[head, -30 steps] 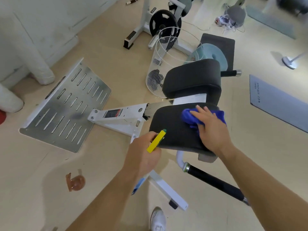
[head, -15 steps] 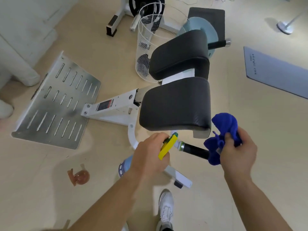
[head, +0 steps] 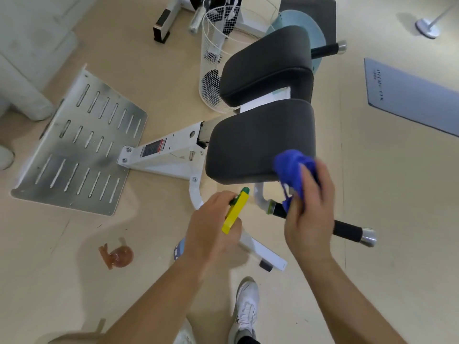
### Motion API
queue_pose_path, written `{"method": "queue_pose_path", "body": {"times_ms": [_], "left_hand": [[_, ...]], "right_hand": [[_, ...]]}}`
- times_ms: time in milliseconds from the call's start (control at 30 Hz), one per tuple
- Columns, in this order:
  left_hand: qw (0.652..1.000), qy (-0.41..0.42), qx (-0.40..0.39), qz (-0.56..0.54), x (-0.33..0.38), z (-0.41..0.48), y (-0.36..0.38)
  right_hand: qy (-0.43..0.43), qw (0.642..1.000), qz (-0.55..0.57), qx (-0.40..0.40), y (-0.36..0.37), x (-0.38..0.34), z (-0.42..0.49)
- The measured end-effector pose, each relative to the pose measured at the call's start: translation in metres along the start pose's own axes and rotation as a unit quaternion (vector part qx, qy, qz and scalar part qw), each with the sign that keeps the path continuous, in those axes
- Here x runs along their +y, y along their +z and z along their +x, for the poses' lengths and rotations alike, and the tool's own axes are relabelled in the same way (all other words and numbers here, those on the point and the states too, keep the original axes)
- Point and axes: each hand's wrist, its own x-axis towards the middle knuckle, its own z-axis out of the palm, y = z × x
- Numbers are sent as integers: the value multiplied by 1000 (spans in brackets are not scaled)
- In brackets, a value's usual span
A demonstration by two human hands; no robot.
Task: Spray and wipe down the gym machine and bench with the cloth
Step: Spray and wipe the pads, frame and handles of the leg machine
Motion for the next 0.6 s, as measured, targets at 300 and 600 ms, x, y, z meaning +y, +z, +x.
{"method": "queue_pose_path", "body": {"times_ms": [300, 600], "left_hand": [[991, -98, 80, -47, -65, -11, -27], [985, -120, 96, -76, -77, -23, -23]], "right_hand": [[-513, 765, -373, -113, 58, 46, 46], [-525, 701, -418, -241, 180, -29, 31]]}}
